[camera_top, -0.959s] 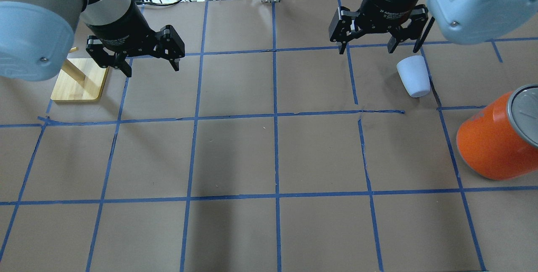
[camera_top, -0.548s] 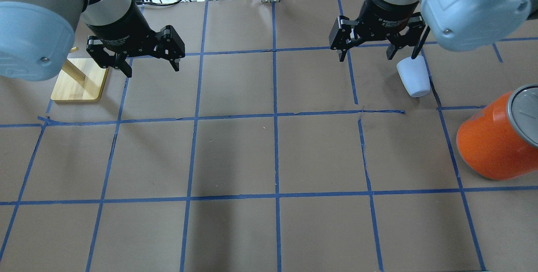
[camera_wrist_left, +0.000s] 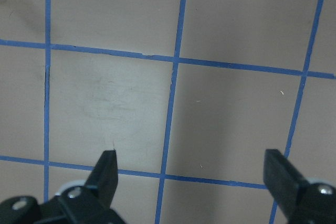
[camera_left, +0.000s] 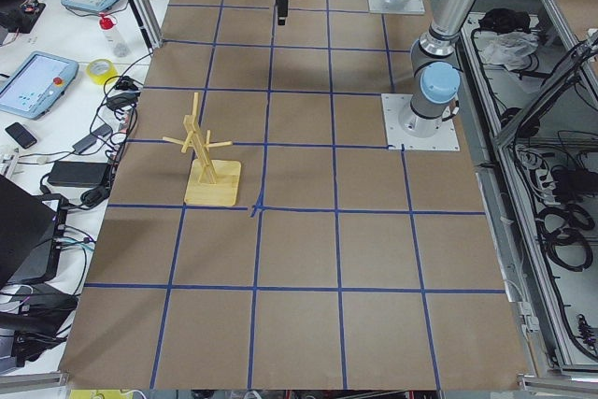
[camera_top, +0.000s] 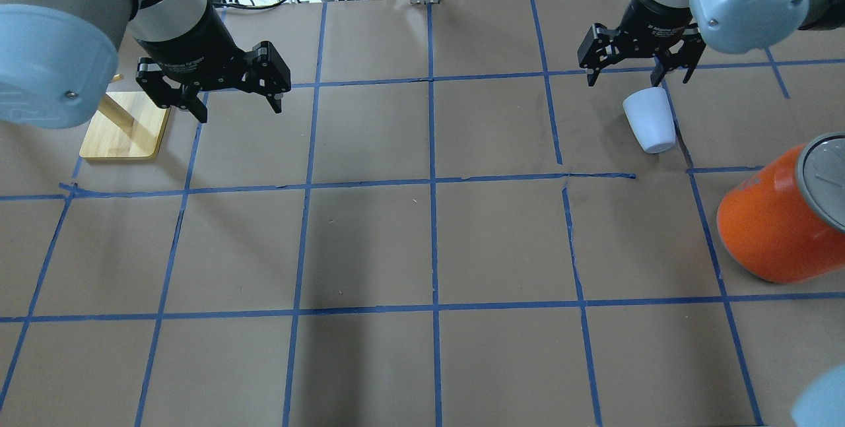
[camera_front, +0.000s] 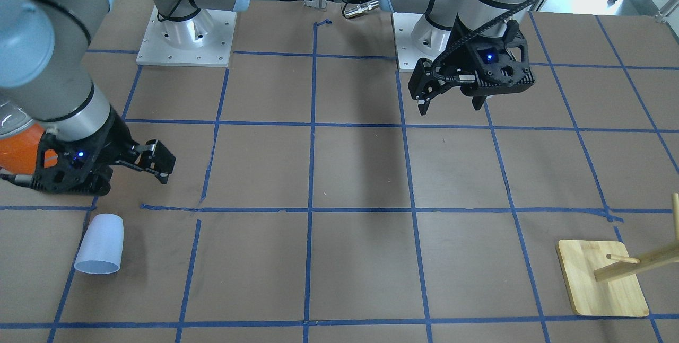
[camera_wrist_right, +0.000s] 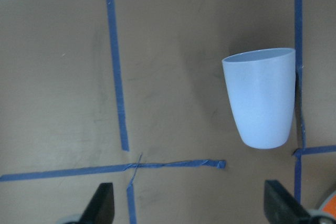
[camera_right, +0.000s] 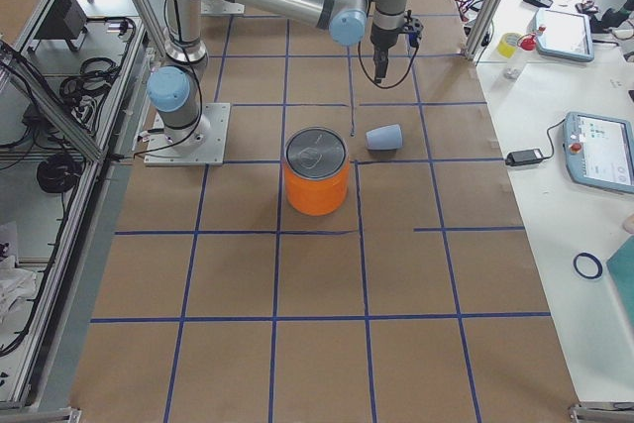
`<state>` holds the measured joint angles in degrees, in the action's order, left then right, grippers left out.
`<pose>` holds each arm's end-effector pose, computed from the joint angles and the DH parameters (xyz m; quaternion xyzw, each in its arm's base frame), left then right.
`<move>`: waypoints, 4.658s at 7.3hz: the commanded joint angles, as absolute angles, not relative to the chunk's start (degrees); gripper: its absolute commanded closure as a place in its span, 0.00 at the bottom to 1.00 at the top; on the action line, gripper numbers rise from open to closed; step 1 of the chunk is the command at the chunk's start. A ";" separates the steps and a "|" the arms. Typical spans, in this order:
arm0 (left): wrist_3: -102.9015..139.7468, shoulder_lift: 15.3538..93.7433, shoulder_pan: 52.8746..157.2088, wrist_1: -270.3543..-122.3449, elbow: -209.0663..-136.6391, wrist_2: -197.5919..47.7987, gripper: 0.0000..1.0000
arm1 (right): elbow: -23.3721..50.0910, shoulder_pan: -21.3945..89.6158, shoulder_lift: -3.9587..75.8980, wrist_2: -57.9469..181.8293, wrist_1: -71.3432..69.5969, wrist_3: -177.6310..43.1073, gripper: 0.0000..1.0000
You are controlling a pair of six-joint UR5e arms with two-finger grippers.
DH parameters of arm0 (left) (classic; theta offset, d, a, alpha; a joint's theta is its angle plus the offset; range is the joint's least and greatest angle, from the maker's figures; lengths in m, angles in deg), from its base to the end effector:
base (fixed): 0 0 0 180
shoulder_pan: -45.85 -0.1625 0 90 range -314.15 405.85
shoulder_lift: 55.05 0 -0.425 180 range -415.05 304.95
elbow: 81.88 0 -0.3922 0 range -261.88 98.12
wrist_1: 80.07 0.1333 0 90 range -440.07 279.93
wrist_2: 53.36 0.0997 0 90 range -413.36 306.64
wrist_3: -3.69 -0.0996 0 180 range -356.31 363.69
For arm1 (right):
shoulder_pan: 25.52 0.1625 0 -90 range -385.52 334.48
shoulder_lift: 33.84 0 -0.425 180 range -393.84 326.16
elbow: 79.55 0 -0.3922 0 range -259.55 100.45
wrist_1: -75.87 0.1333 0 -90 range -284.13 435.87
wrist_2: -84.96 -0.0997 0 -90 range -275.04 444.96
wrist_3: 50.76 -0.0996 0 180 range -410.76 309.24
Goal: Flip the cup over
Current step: 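Move the right gripper to the upright white cup and grasp it, then carry the cup with the right gripper toward the table centre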
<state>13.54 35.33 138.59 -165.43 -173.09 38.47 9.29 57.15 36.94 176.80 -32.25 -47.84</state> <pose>-0.1539 -0.4929 0.4825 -0.0624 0.9976 -0.0282 0.0129 0.0509 -0.6242 0.3428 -0.0385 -0.9991 -0.0009 0.0160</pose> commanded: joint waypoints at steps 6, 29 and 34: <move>13.62 35.39 138.57 -165.50 -173.55 38.57 0.00 | 19.06 51.12 30.77 179.71 -46.53 -27.05 0.00; 13.62 35.39 138.57 -165.50 -173.73 38.48 0.00 | 15.02 71.66 27.51 179.62 -57.81 -9.56 1.00; 13.62 35.31 138.57 -165.50 -173.64 38.48 0.00 | 13.01 78.78 23.92 178.83 -62.10 19.80 1.00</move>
